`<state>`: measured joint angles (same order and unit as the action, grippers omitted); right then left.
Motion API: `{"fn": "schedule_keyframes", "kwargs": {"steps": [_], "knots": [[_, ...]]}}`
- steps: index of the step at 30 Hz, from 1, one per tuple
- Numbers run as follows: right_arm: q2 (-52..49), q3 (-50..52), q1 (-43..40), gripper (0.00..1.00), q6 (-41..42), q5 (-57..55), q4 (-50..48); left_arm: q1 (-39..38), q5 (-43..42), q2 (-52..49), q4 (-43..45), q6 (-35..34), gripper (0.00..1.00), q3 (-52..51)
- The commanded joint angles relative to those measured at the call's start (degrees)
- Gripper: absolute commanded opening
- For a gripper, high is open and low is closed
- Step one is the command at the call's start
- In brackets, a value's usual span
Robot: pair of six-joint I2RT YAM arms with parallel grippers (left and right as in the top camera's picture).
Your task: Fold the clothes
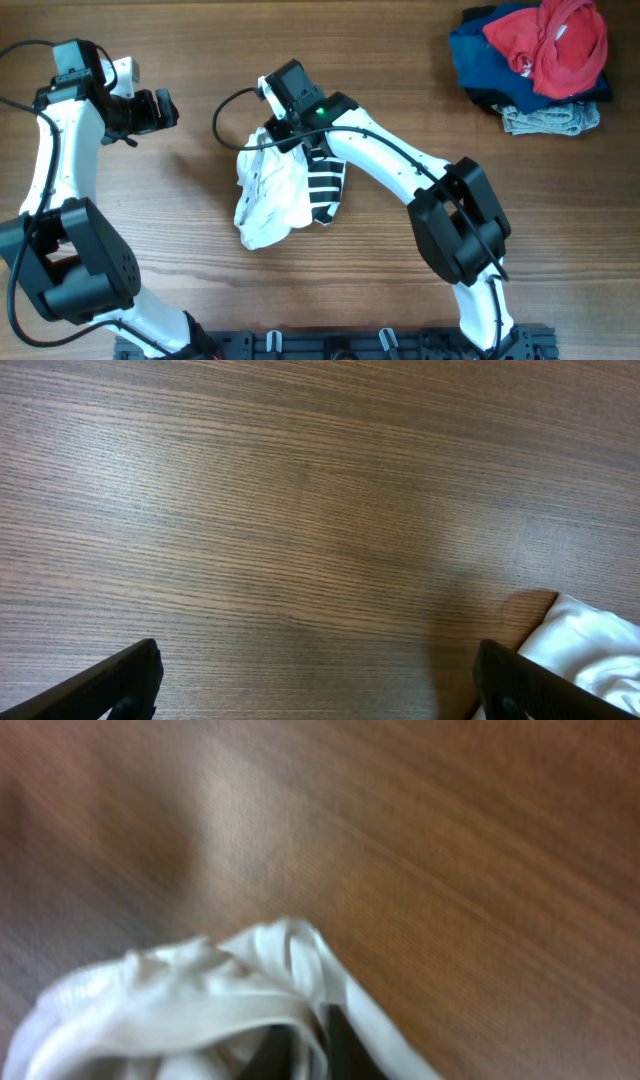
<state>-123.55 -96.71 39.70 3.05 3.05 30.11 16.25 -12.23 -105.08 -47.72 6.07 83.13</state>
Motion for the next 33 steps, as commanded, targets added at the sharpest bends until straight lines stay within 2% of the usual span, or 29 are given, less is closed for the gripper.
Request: {"fn": "schedule_keyframes", "kwargs": {"steps": [1,8,14,15,16,18,19,20,22,28,30,32,33], "knots": [[-1.0,-0.8,0.2,0.04,-1.4,2.0,-3.3,0.0,-0.3,0.9,0.2,-0.6,1.0,1.1],[-1.0,-8.1,0.4,0.04,2.0,9.9,-7.1,0.0,-0.3,0.9,0.2,-0.6,1.0,1.1],[-2.3,-8.6,0.5,0.05,8.1,12.0,-14.6,0.0,-0.3,0.8,0.2,-0.6,1.0,1.1],[-2.6,-8.6,0.6,0.17,8.1,12.0,-15.0,0.0,-0.3,0.8,0.2,-0.6,1.0,1.1],[-3.0,-8.6,0.7,0.56,7.9,12.0,-14.3,0.0,-0.3,0.8,0.2,-0.6,1.0,1.1],[-2.8,-8.6,0.5,0.93,7.5,11.8,-10.7,0.0,-0.3,0.8,0.2,-0.6,1.0,1.1],[-2.5,-8.7,0.2,0.99,7.5,11.8,-9.4,0.0,-0.4,0.8,0.2,-0.6,1.0,1.1],[-2.0,-8.7,-0.1,1.0,7.5,11.8,-7.9,0.0,-0.3,0.8,0.2,-0.6,1.0,1.1],[-0.6,-8.7,-0.7,0.99,7.6,11.8,-4.2,0.0,-0.3,0.8,0.2,-0.6,1.0,1.1],[4.3,-8.7,-3.4,1.0,11.2,13.1,15.5,0.0,-0.3,0.8,0.2,-0.6,1.0,1.1],[3.9,-8.2,-3.3,0.73,10.5,14.0,18.4,0.0,-0.3,0.8,0.2,-0.6,1.0,1.1],[3.8,-5.6,-2.4,0.15,10.3,13.9,18.4,0.0,-0.4,0.8,0.2,-0.6,1.0,1.1],[3.8,-4.5,-2.2,0.04,10.2,14.0,18.2,0.0,-0.3,0.8,0.2,-0.6,1.0,1.1]]}}
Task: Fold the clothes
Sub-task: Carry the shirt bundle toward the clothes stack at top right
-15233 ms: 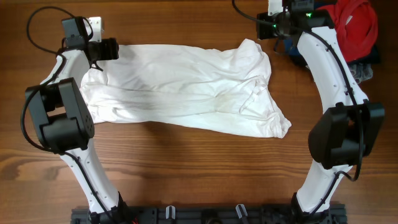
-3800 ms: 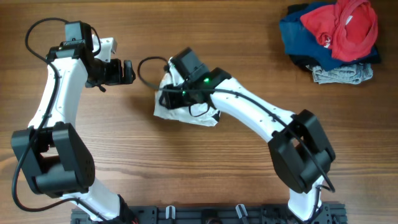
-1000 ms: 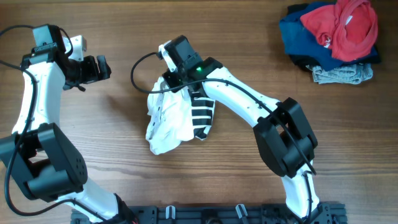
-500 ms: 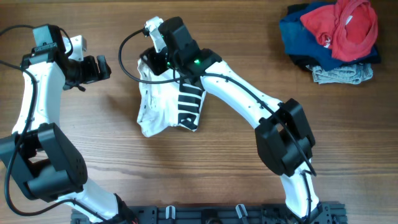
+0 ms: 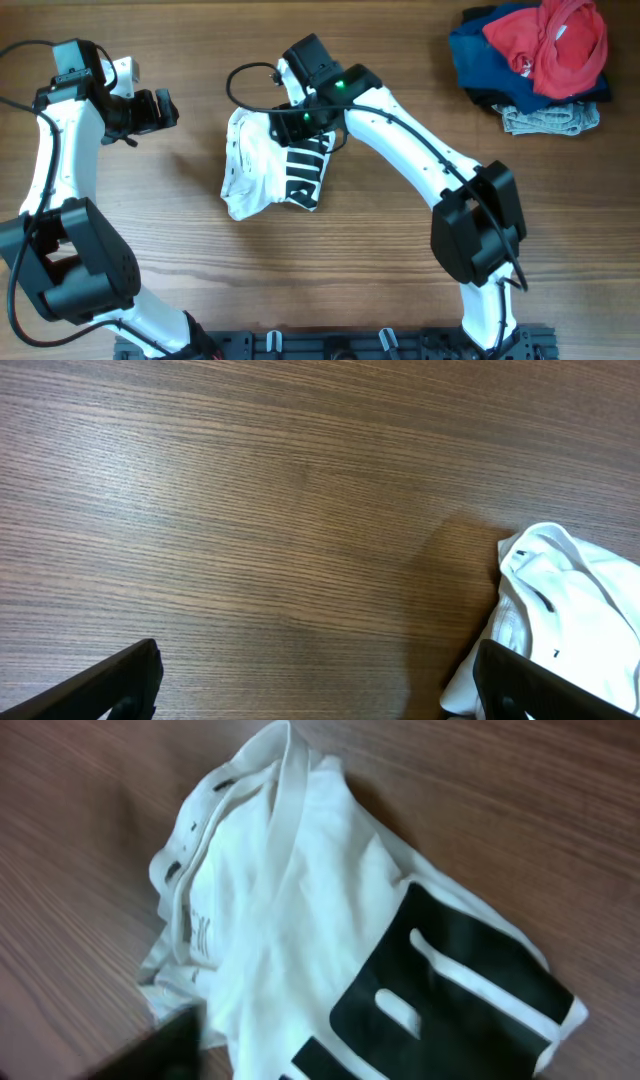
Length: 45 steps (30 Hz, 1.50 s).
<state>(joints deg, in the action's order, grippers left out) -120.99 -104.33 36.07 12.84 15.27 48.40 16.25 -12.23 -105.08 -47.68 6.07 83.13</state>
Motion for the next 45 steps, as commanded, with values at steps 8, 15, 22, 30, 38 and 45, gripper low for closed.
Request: {"fn": "schedule_keyframes", "kwargs": {"steps": [8,15,22,30,38,45], "knots": [[1.2,12.3,2.2,0.04,-4.1,3.6,-1.2,0.0,-1.9,0.8,0.1,-0.6,1.0,1.1],[1.2,21.6,0.2,0.04,-1.4,-6.4,-7.3,0.0,-1.8,0.8,0.1,-0.6,1.0,1.1],[1.2,24.2,-7.8,0.08,-2.6,-16.7,-14.4,0.0,-1.8,0.8,0.1,-0.6,1.0,1.1],[1.7,21.1,-18.7,0.75,-13.0,-17.8,-13.2,0.0,-1.8,0.8,0.1,-0.6,1.0,1.1],[9.6,3.6,-16.4,0.83,-9.6,-13.6,-0.1,0.0,-1.8,0.8,0.1,-0.6,1.0,1.1],[6.8,1.0,-10.2,0.81,-3.0,-16.4,-7.7,0.0,-1.9,0.8,0.4,-0.6,1.0,1.1]]}}
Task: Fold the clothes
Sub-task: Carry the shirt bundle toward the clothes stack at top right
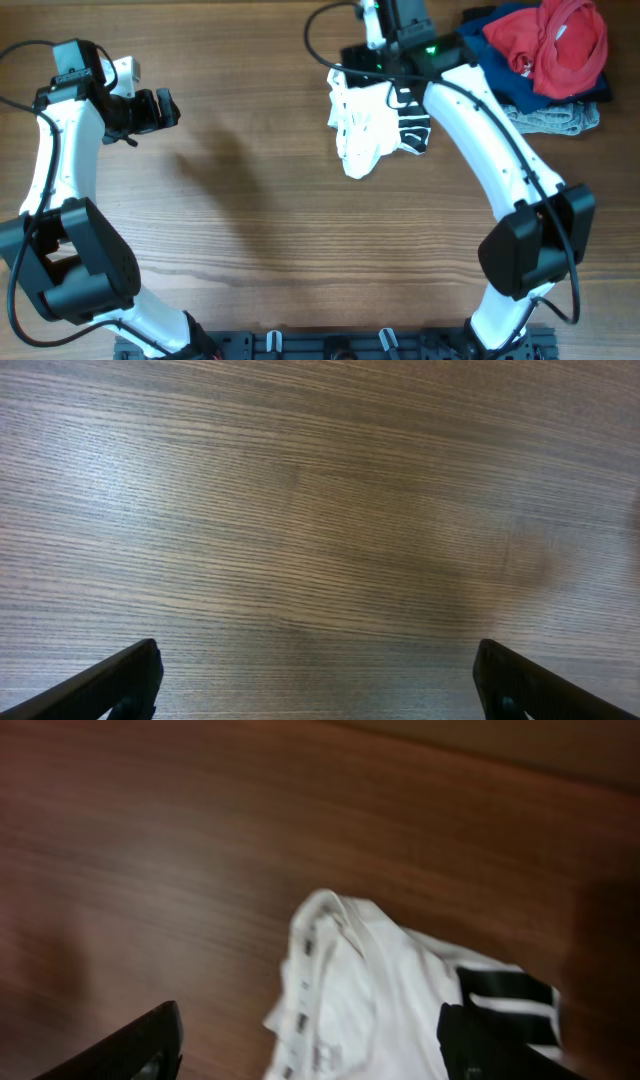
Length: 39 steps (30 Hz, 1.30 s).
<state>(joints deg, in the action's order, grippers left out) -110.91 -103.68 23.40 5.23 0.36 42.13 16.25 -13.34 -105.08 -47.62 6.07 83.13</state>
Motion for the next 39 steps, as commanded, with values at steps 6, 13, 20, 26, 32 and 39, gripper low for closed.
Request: {"fn": "schedule_keyframes", "kwargs": {"steps": [6,13,20,26,32,39], "knots": [[-12.2,0.3,6.8,0.8,7.4,-12.3,-4.4,0.0,-0.7,0.8,0.3,-0.6,1.0,1.1],[-18.2,0.3,7.1,0.77,10.2,-18.6,-6.1,0.0,-0.7,0.8,0.2,-0.7,1.0,1.1],[-22.6,0.7,7.0,0.75,13.7,-17.2,-6.3,0.0,-0.7,0.8,-0.2,-1.0,1.0,1.1],[-26.0,0.9,6.6,0.75,21.0,-16.2,-5.3,0.0,-0.7,0.8,-0.2,-1.0,1.0,1.1],[-28.9,1.0,5.2,0.44,23.3,-18.0,0.2,0.0,-0.7,0.8,-0.9,-1.0,1.0,1.1],[-28.2,0.8,1.7,0.04,21.0,-15.0,7.0,0.0,-0.7,0.8,-1.2,-1.0,1.0,1.1]]}}
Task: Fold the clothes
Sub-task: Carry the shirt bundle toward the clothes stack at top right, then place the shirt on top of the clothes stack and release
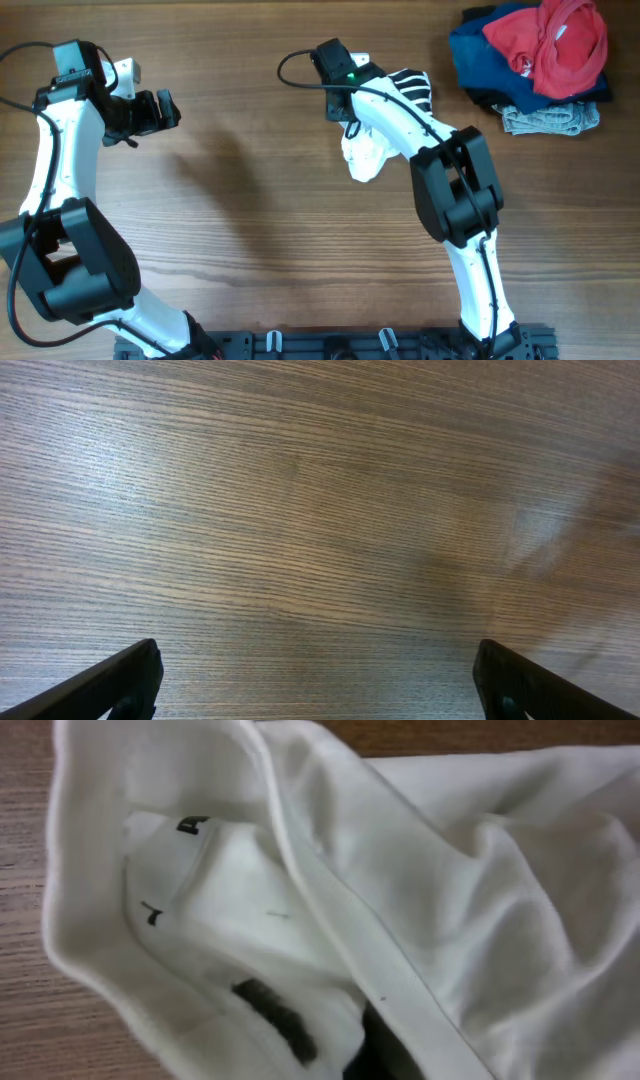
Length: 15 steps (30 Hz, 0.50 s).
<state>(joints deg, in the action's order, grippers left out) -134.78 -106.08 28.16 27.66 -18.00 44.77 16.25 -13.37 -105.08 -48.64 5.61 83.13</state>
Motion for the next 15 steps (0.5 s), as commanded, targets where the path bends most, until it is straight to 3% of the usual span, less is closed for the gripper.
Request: {"fn": "schedule_keyframes", "kwargs": {"steps": [1,8,15], "knots": [[-3.6,3.0,-3.4,0.04,-3.7,4.5,5.1,0.0,-0.7,0.8,-0.2,-0.6,1.0,1.1],[11.1,-0.6,-7.0,0.04,-17.5,14.2,9.1,0.0,-0.7,0.8,-0.2,-0.6,1.0,1.1],[28.3,-0.8,-12.1,0.04,-25.8,16.8,9.3,0.0,-0.7,0.8,-0.2,-0.6,1.0,1.1]]}}
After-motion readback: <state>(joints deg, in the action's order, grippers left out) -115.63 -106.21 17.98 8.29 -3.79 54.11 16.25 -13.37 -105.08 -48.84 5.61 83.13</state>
